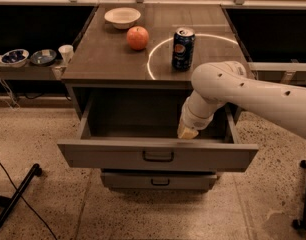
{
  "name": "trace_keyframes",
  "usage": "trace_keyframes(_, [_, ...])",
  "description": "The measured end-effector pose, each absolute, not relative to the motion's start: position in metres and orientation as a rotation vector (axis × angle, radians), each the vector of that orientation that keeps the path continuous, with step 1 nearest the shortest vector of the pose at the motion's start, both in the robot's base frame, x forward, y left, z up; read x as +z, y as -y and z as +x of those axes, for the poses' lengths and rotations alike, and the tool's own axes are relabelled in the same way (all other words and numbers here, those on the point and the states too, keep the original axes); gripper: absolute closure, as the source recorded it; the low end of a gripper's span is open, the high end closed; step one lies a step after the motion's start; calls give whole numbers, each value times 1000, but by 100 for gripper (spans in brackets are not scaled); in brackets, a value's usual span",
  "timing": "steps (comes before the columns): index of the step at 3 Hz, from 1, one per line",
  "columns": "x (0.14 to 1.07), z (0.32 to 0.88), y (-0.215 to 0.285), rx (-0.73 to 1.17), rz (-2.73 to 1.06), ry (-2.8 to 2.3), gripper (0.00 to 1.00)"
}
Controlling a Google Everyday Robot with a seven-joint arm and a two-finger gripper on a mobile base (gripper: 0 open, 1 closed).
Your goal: Open top drawer
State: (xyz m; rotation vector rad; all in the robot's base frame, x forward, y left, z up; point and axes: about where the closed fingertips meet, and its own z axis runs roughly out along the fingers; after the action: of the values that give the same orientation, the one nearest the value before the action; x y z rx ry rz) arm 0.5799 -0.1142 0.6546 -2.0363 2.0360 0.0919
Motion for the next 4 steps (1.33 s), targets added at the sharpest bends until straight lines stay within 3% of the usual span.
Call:
trace_keyframes(2, [628,562,98,173,-2151,-2012,100])
trace_keyframes(4, [641,505,95,556,-2231,-1893,100])
